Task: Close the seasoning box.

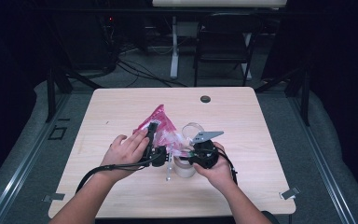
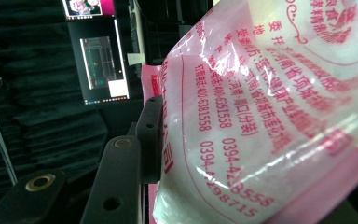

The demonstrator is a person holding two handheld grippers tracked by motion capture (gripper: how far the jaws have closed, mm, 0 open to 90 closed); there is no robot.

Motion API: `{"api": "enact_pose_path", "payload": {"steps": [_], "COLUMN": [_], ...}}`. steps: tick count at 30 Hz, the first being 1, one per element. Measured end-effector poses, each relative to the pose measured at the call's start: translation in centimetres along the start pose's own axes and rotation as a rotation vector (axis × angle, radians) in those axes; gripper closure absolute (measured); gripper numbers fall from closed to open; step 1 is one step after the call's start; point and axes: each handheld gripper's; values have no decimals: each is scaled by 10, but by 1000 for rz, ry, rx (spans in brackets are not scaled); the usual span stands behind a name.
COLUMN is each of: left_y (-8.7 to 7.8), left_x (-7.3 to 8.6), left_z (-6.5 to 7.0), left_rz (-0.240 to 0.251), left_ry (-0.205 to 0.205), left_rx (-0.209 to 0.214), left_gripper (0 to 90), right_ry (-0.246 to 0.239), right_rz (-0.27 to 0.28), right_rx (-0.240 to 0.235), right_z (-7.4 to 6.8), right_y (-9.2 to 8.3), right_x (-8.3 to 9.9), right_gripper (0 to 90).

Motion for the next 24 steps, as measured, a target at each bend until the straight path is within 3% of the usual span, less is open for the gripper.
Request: {"api": "enact_pose_path", "payload": {"steps": [6,7,24], "left_y": [0,1,5], "left_x": [4,6,11], "left_z": [5,7,14], "left_rz": [-19,-18,-25], "left_ry": [-33,-54,-107], "left_rx": [32,38,65], "left_gripper": [649,651,659], "right_ry": [-10,-10,-16], "right_rz": [-6,-4,-8], "right_rx": [-1,0,2], "right_z": [-3,-3,-4], "right_y": [2,2,5], "right_x": [-1,-1,-3], "right_gripper": [900,900,900]}}
Point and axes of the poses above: each handheld gripper's, and its own axes: y roughly forward along the jaws, x roughly out of its underside, z roughly to its right, and after that the axes turned 11 degrees about y, right-handed
